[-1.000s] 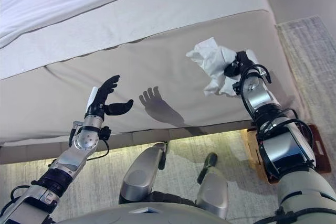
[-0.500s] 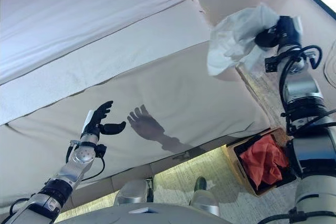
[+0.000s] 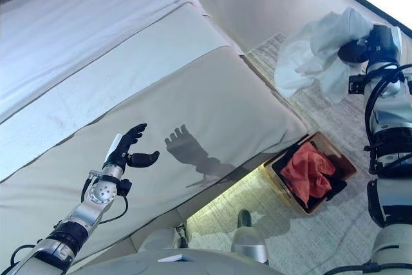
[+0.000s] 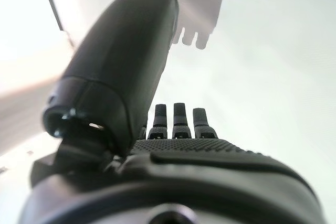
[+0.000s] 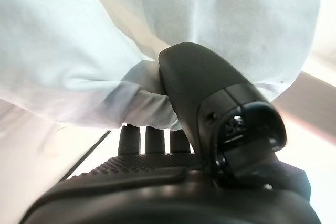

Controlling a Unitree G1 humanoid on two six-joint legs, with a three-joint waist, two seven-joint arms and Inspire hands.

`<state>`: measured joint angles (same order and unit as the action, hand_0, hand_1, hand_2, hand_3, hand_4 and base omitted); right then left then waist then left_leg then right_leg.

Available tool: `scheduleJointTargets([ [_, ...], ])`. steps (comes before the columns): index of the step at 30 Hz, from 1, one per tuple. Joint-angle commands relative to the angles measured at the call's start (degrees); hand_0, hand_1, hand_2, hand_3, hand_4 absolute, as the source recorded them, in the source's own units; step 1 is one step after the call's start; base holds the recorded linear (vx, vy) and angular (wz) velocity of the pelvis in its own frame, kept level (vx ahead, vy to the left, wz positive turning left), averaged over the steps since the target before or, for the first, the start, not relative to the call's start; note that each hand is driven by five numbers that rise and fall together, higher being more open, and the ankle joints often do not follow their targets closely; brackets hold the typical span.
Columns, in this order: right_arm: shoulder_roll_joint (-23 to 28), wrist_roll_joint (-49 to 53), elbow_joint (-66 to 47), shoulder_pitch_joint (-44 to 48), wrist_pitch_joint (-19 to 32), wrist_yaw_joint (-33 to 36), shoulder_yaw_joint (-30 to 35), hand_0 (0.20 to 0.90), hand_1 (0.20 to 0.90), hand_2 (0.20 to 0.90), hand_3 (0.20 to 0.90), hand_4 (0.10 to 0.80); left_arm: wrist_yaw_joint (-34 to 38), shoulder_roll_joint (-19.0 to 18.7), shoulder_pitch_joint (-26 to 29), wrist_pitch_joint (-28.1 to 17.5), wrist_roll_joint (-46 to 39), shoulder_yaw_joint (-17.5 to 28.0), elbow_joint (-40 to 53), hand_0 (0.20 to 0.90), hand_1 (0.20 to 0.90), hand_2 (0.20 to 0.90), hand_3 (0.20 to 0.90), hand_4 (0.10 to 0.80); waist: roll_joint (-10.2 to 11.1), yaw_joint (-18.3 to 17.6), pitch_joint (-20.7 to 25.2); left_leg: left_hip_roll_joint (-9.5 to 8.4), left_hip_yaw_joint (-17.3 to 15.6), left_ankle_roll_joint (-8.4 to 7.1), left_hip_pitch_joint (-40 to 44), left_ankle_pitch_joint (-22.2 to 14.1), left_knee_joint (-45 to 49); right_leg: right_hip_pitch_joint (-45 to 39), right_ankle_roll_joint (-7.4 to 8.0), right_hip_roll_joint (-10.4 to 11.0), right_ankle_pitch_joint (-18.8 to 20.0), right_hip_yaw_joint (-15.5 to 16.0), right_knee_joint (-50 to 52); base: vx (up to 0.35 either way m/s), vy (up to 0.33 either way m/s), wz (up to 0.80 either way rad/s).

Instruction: Pick up the clothes from the bed and place them into the basket

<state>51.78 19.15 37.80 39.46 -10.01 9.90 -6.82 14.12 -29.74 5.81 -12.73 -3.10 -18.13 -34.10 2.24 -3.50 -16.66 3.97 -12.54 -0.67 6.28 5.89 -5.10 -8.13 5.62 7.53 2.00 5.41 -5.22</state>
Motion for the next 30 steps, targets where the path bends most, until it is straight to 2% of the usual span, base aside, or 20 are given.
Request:
scheduleJointTargets([
  [1, 5.37, -1.47, -3.95, -0.4, 3.45, 2.69, 1.09, 0.3, 0.3, 0.3, 0.2, 0.1, 0.75, -0.41, 2.16, -5.4, 1.81, -2.12, 1.67, 0.9, 0.9, 0.9, 0.9, 0.8, -0.73, 0.11, 10.17, 2.88, -0.48, -3.04, 2.01, -6.86, 0.1, 3.73, -0.82, -1.6, 1.24, -0.03, 0.25, -0.001, -0.029, -0.22],
  [13, 1.87, -3.35, -2.13, -8.98, 0.57, -0.03, 3.15, 0.3, 0.3, 0.3, 0.2, 0.1, -0.92, -0.16, 4.39, -3.44, 3.09, -2.51, 2.76, 0.9, 0.9, 0.9, 0.9, 0.8, -1.53, -2.46, 8.46, 3.24, -2.23, -3.14, 2.08, -6.8, 0.1, 5.13, -0.79, -2.02, 1.7, -2.13, 0.57, -0.009, -0.036, -0.14],
  [23, -0.91, -5.86, 5.65, -6.49, 1.08, -2.24, -0.82, 0.3, 0.3, 0.3, 0.2, 0.1, -1.27, -0.23, 7.11, -2.4, 3.02, -4.39, 3.62, 0.9, 0.9, 0.9, 0.9, 0.8, -3.41, -2.48, 6.86, 2.74, -2.31, -3.15, 1.45, -6.72, 0.1, 6.06, -0.67, -1.55, 1.94, -2.11, 0.52, -0.014, -0.032, -0.03],
  [30, -2.32, -8.97, 13.28, -4.3, 1.2, -2.75, -2.96, 0.3, 0.3, 0.3, 0.2, 0.1, -1.82, 0.26, 7.28, -3.09, 2.44, -5.71, 3.79, 0.9, 0.9, 0.9, 0.9, 0.8, -5.86, -1.66, 5.47, 2.09, -1.34, -3.15, 0.92, -6.56, 0.1, 6.31, -0.75, -1.13, 1.74, -1.91, 0.41, 0.006, -0.007, 0.04],
])
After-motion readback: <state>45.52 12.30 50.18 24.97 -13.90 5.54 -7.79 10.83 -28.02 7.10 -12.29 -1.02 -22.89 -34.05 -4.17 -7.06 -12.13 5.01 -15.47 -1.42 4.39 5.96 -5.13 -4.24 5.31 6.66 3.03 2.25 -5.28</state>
